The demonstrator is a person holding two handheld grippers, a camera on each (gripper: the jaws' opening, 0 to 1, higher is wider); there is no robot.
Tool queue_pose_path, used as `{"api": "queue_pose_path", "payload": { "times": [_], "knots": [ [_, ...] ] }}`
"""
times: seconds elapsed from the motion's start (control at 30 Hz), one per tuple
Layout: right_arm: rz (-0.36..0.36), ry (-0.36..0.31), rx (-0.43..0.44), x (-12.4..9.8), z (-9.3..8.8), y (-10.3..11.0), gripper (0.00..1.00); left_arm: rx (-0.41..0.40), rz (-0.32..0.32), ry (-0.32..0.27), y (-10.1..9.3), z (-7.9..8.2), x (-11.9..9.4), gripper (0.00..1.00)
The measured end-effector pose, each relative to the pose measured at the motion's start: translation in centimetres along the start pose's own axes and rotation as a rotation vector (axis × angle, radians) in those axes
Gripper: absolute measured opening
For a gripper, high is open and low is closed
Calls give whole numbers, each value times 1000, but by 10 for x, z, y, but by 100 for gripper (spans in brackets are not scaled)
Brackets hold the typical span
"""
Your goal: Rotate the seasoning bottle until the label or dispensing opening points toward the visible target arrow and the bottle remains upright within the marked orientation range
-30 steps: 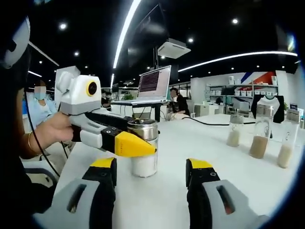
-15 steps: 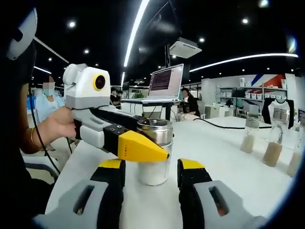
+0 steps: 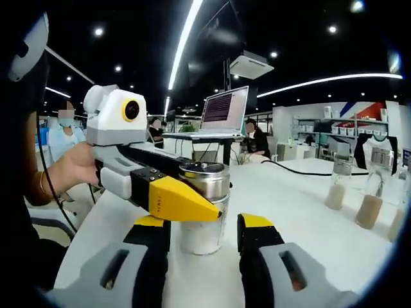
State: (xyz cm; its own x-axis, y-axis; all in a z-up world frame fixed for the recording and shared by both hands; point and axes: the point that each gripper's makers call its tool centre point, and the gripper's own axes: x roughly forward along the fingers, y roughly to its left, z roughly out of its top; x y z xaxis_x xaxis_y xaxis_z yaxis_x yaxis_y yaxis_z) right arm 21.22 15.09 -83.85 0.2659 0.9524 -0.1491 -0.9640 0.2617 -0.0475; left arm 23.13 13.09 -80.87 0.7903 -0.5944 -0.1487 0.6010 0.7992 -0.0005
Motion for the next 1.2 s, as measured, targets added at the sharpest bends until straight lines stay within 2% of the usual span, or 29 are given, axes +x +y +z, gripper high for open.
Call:
{"api": "queue_pose_path", "payload": {
  "times": [0.37, 0.87, 1.0, 1.1, 1.2],
  "knots": [
    [6, 18, 16, 6, -4, -2, 34, 3, -20, 1, -1, 0, -1, 37],
    [27, 15, -19, 5, 0, 1, 33, 23, -93, 6, -3, 0, -1, 36],
    [37, 15, -16, 7, 1, 2, 32, 35, -105, 5, -5, 0, -2, 36],
    [51, 23, -18, 11, 1, 5, 33, 57, -142, 10, -9, 0, -4, 36],
    [61, 29, -33, 14, 1, 8, 31, 47, -141, 11, -5, -1, -5, 36]
  ]
}}
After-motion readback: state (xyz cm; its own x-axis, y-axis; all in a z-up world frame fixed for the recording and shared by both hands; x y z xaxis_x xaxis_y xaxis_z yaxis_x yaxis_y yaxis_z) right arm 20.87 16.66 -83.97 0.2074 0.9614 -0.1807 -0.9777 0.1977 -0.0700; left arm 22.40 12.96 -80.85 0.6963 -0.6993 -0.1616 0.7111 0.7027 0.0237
